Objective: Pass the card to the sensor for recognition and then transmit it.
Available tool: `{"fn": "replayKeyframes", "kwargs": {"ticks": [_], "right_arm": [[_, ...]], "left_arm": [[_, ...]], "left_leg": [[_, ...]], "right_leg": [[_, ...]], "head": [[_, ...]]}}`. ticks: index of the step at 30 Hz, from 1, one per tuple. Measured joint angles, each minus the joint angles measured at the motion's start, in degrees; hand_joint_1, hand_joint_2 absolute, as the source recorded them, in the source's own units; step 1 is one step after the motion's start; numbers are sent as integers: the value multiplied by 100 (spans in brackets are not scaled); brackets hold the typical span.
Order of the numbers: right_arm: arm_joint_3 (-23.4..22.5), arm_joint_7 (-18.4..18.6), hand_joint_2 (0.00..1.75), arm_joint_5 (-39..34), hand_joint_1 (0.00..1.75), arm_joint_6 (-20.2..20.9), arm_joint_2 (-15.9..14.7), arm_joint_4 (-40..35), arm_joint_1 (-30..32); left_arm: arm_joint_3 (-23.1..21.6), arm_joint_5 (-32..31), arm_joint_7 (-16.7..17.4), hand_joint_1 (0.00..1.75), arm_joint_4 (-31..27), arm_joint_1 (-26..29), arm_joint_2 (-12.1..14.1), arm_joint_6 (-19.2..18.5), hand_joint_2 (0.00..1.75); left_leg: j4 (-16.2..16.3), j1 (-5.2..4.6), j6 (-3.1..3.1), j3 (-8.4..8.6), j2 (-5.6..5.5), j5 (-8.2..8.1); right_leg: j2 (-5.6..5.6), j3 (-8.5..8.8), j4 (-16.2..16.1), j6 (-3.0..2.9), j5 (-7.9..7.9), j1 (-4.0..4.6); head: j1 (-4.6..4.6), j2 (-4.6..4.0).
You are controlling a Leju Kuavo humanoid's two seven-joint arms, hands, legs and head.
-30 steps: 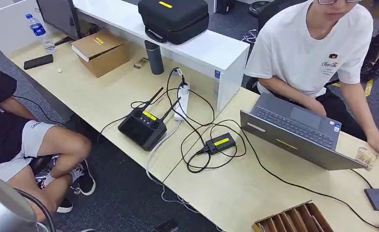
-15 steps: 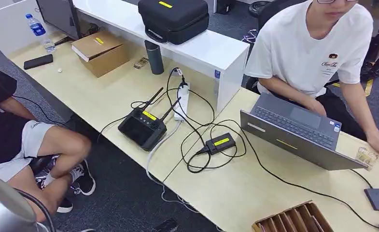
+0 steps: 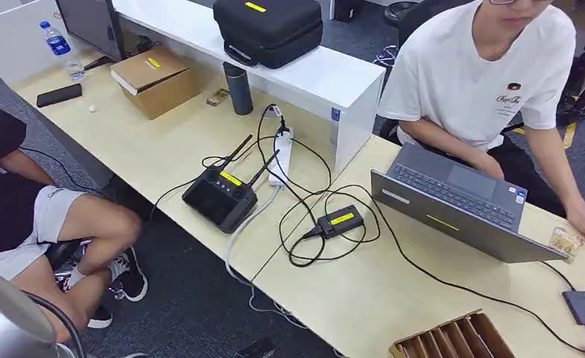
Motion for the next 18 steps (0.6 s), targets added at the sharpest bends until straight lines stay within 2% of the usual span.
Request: {"fn": "replayKeyframes", "kwargs": {"ticks": [18], "right_arm": [[-79, -15, 175, -26, 175, -138, 35, -2, -343]], "left_arm": [[0, -57, 2, 0, 0, 0, 0, -9, 175]], "left_leg": [[0, 0, 1, 0, -1, 1]], "right_leg": [[-1, 0, 1, 0, 0, 0]], "head": [[0, 0]]}}
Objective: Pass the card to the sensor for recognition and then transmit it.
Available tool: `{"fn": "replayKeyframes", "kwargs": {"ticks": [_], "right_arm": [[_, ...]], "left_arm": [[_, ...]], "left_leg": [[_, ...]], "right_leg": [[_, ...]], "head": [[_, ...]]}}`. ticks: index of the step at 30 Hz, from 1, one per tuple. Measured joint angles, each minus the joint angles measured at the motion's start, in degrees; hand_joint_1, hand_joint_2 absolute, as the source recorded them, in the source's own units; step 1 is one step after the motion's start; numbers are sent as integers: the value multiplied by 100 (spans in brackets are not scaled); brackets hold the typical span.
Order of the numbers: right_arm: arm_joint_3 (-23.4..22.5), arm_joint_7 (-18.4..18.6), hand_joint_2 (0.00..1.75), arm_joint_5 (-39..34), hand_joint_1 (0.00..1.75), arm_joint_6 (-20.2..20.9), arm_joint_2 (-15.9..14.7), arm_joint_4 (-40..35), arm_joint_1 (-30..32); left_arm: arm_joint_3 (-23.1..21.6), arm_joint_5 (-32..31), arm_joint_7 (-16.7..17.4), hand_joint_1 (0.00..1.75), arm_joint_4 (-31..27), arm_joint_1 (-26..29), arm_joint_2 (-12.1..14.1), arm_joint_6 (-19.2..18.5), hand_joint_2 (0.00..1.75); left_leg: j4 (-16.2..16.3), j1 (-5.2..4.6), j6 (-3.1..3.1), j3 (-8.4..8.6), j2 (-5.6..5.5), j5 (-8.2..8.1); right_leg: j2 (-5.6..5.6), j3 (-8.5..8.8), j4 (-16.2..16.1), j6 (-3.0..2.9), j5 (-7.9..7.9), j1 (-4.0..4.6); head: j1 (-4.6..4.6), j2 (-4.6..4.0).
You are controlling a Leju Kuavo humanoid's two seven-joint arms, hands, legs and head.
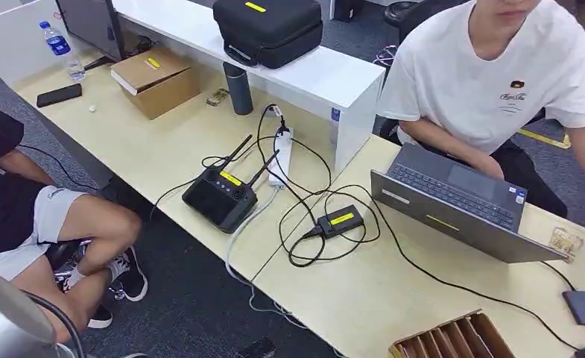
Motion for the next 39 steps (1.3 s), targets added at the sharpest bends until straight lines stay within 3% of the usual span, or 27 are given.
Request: {"fn": "replayKeyframes", "kwargs": {"ticks": [10, 15, 19, 27, 32, 39], "right_arm": [[-20, -24, 175, -2, 175, -85, 33, 2, -79], [-20, -105, 175, 125, 175, -374, 177, 239, -896], [0, -109, 175, 389, 175, -724, 432, 932, -1992], [2, -153, 175, 730, 175, -1445, 1008, 3004, -4038], [2, -57, 175, 787, 175, -1644, 1296, 4112, -4640], [-15, -17, 175, 693, 175, -1790, 1506, 5002, -4853]], "left_arm": [[0, -35, 0, 0, 0, 0, 0, -6, 175], [-18, -236, 2, 0, 0, -12, 4, -68, 175], [-109, -470, 0, 0, 0, -42, 26, -140, 175], [-369, -837, -66, 0, 0, -101, 94, -253, 175], [-466, -931, -63, 0, 0, -104, 114, -278, 175], [-542, -979, -50, 0, 0, -108, 133, -278, 175]], "left_leg": [[0, 0, 0, -2, 1, 0], [0, 0, -4, 1, 11, 9], [0, 0, -11, 1, 12, 23], [1, 0, -16, 1, 3, 39], [1, 1, -17, 0, 1, 39], [1, 0, -17, -1, 1, 38]], "right_leg": [[1, 0, 1, 0, 1, 0], [12, -3, 9, -9, 10, 0], [15, -8, 14, -14, 20, 0], [8, -11, 26, -19, 26, 0], [6, -12, 27, -20, 25, 1], [7, -15, 27, -20, 25, 1]], "head": [[0, 0], [0, 0], [0, 0], [2, 0], [0, 0], [0, 0]]}}
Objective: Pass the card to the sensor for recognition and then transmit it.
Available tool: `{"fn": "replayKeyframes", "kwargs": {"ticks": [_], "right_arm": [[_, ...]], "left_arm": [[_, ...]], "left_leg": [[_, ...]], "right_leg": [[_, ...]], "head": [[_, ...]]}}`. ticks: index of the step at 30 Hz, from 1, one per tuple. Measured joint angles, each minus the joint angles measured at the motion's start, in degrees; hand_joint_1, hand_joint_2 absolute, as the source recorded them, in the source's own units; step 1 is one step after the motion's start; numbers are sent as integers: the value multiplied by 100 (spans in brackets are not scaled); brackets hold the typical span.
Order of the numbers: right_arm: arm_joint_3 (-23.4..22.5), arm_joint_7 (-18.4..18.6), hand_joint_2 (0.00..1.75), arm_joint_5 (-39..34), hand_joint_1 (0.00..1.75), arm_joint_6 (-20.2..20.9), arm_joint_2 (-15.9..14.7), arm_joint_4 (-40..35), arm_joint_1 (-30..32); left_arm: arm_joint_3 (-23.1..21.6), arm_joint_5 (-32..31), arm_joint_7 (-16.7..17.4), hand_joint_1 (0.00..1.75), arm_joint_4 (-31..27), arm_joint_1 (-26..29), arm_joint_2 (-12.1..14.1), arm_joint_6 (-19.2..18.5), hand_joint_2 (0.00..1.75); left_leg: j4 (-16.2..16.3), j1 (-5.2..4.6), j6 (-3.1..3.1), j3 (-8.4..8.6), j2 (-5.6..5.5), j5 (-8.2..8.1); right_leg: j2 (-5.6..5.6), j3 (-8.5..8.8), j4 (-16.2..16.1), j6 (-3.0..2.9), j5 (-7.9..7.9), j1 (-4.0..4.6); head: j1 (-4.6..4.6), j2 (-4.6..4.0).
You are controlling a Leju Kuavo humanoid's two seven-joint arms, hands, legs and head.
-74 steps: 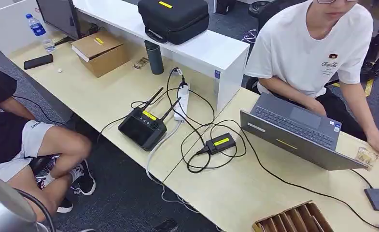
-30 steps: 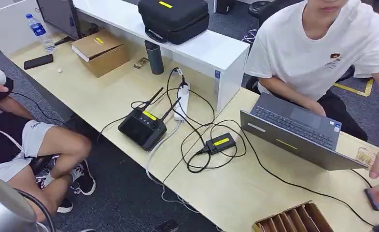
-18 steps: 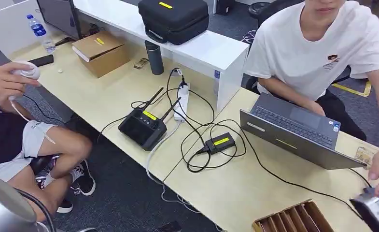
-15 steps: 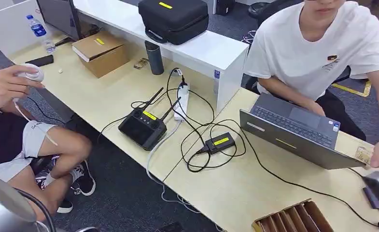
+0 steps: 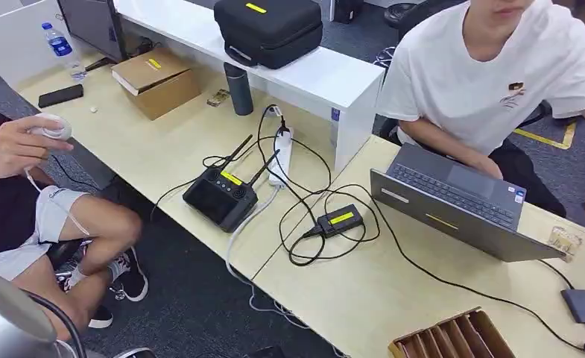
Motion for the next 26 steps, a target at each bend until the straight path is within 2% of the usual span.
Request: {"fn": "replayKeyframes", "kwargs": {"ticks": [2, 3, 7, 12, 20, 23, 26], "right_arm": [[-27, -40, 175, -57, 175, -22, 31, 119, -2], [-33, -53, 175, -90, 0, -26, 50, 174, -8], [-48, -72, 175, -116, 0, -16, 120, 316, -40], [-79, -72, 175, -166, 0, -9, 153, 392, -40], [-175, -42, 175, -169, 0, 15, 151, 453, -23], [-182, 114, 175, 30, 0, 54, 16, 492, -17], [-188, 105, 175, 52, 0, 52, -122, 519, -7]], "left_arm": [[-5, -2, -2, 0, 0, 0, 0, -29, 175], [-7, -2, -2, 0, 0, 0, 0, -65, 175], [-33, -33, -13, 0, 0, -1, 0, -103, 175], [-40, -33, -72, 0, 0, -1, 0, 28, 175], [-39, -24, 42, 0, 0, 1, 7, 52, 175], [-39, 2, 42, 0, 0, 1, 7, 52, 175], [-39, 11, 42, 0, 0, 8, 7, 52, 175]], "left_leg": [[0, 0, 0, -1, 0, 0], [0, 0, 0, -1, 1, 0], [0, 0, 0, 0, 2, 0], [0, 0, 0, 0, 1, 0], [0, 0, 0, 0, 1, 0], [1, -1, 0, -1, 2, 0], [1, -1, 0, -4, -3, 0]], "right_leg": [[0, 0, 0, 0, 0, 0], [1, 0, 0, 0, 0, 0], [2, -1, 0, 0, 0, 0], [1, -1, 0, 0, 0, 0], [1, -4, 0, 0, 0, 0], [1, -7, 0, 0, 1, -1], [-4, -7, 0, 0, 0, 0]], "head": [[2, 0], [0, 0], [2, 0], [0, 0], [0, 0], [0, 0], [2, 0]]}}
